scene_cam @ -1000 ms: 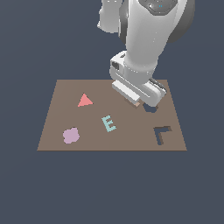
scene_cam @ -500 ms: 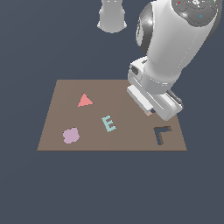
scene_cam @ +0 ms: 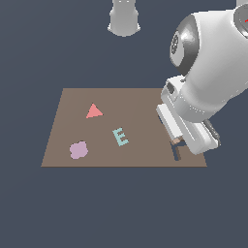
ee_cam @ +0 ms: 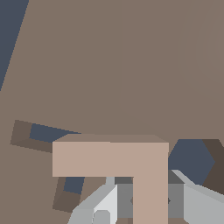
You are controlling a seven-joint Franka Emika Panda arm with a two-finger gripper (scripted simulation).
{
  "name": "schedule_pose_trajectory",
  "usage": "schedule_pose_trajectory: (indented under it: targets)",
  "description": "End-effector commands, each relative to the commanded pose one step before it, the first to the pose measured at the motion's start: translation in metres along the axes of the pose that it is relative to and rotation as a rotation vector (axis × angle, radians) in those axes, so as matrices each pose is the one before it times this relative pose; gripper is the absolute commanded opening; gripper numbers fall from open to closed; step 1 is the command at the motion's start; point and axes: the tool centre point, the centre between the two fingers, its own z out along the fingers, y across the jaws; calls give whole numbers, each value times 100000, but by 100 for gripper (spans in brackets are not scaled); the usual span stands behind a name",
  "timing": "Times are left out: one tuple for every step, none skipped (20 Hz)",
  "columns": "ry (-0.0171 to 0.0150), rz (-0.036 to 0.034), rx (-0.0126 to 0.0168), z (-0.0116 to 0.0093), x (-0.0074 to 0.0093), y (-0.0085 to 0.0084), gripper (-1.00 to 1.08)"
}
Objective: Insert a designated object into the corresponding slot on a board.
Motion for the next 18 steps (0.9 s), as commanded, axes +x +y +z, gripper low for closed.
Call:
schedule_pose_trajectory:
  targets:
    - [27, 5335, 8, -61, -165, -1262, -100]
    - [1, 1760, -4, -13, -68, -431, -100]
    - [1, 1643, -4, -12, -60, -403, -100]
    - [1, 1526, -4, -11, -53, -375, -100]
    - [1, 1407, -4, -9, -46, -347, -100]
    - [1, 1288, -3, -8, -39, -319, -100]
    - [1, 1179, -3, -8, -33, -292, -100]
    - [1, 1070, -3, -7, -30, -266, -100]
    - [1, 964, -3, -6, -25, -240, -100]
    - [1, 860, -3, -5, -21, -214, -100]
    - [1, 756, -2, -4, -17, -190, -100]
    - [1, 657, -2, -4, -12, -166, -100]
    - [1, 559, -1, -3, -8, -142, -100]
    - [0, 463, -1, -2, -4, -119, -100]
    - [0, 372, -1, -2, 0, -97, -100]
    - [0, 280, 0, -1, 1, -75, -100]
    - [0, 195, 0, -1, 3, -53, -100]
    - [0, 120, 0, 0, 7, -32, -100]
